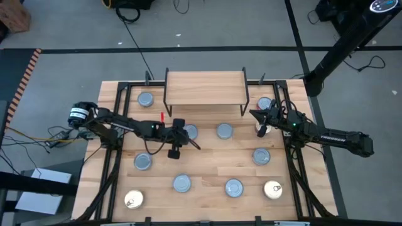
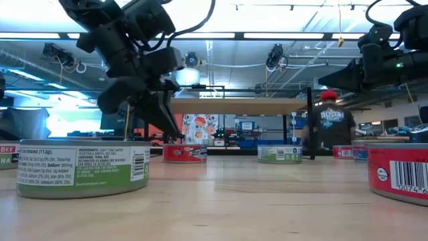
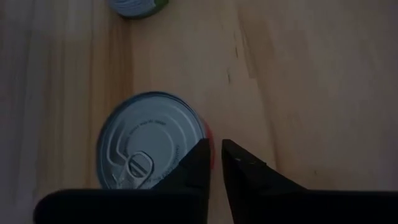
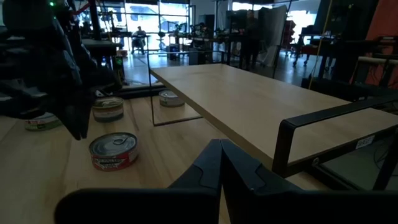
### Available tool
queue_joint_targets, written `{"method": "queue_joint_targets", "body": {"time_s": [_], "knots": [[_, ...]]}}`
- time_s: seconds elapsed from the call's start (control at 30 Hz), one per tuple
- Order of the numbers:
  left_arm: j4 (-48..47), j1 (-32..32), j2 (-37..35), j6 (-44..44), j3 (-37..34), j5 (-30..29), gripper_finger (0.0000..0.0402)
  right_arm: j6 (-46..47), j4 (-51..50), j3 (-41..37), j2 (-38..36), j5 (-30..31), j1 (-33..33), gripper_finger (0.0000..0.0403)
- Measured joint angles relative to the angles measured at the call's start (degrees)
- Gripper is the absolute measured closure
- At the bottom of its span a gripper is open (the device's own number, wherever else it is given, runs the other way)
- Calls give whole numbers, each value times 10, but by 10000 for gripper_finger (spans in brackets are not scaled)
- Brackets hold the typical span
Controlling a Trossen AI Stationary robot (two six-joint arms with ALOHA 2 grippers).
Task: Stack canned seafood by type on shelf
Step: Put the red tuna can on the shelf
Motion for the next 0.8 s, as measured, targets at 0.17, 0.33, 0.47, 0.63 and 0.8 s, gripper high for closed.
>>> {"method": "queue_joint_targets", "body": {"time_s": [0.17,0.33,0.47,0.63,0.8], "knots": [[-16,15,0,-3,0,24,327,0,0,0,0,0,0,384],[-17,19,0,0,0,22,309,0,0,0,0,0,0,384],[-16,18,14,18,-1,19,306,0,0,0,0,0,0,384],[10,18,50,44,1,-10,306,0,0,0,0,0,0,384],[27,18,61,46,1,-32,307,0,1,0,0,-2,0,384]]}}
